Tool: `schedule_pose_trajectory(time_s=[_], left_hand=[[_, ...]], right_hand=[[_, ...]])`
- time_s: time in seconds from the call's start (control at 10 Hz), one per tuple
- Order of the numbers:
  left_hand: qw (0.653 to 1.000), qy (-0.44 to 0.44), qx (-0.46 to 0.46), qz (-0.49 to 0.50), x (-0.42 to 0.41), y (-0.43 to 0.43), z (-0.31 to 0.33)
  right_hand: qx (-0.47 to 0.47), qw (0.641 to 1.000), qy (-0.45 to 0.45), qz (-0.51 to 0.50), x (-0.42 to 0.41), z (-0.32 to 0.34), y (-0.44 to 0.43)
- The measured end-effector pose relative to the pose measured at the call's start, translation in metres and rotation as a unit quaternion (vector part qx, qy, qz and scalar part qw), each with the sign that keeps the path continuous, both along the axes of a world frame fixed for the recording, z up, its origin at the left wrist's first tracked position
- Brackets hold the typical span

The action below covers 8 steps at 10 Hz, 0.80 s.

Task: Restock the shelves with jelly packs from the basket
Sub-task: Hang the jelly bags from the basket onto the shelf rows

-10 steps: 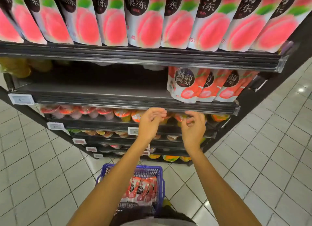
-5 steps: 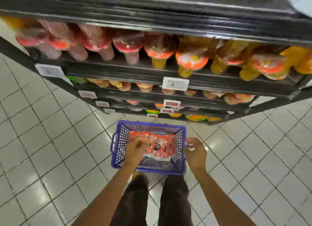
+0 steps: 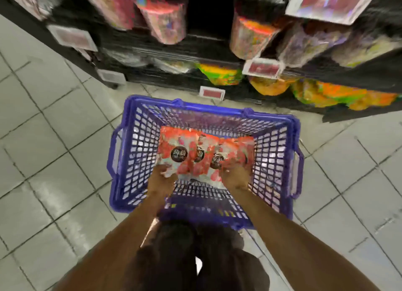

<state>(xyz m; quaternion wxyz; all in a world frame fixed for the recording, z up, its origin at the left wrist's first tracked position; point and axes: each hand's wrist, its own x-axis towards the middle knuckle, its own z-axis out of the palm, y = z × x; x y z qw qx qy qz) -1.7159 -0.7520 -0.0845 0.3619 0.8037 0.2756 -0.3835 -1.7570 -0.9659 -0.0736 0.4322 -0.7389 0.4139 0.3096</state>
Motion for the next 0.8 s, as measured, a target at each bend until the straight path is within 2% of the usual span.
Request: schedule_pose_trajectory(time_s=[0.1,0.2,0.3,0.4,0.5,0.6,0.7,0.8], left_hand=[[0.998,-0.035,0.051,0.01,0.018,-0.005,-0.057],[0.995,-0.03,0.093,-0.013,0.023,-0.018,-0.096],[0.98,-0.009,0.19,-0.058,0.028,-0.021,-0.12],[0.977,0.024,0.182,-0.111,0.041,-0.012,-0.125],[0.983,0.032,0.14,-0.119,0.052,-0.002,-0.101],[0.988,0.072,0.089,-0.099,0.049,0.002,-0.054],[0.999,0.047,0.004,-0.009,0.047,0.001,0.02],[0.998,0.025,-0.049,0.01,0.048,-0.001,0.113]], right_hand=[[0.081,0.996,0.033,-0.026,0.005,-0.07,0.008],[0.108,0.993,0.043,-0.025,0.018,-0.128,0.013],[0.131,0.991,0.025,-0.031,0.023,-0.149,0.02],[0.159,0.984,0.04,-0.074,0.028,-0.146,0.027],[0.166,0.979,0.033,-0.117,0.027,-0.119,0.027],[0.198,0.959,-0.008,-0.2,0.013,-0.071,0.019],[0.223,0.932,-0.069,-0.276,0.004,0.004,0.008],[0.232,0.901,-0.097,-0.353,-0.003,0.093,-0.006]])
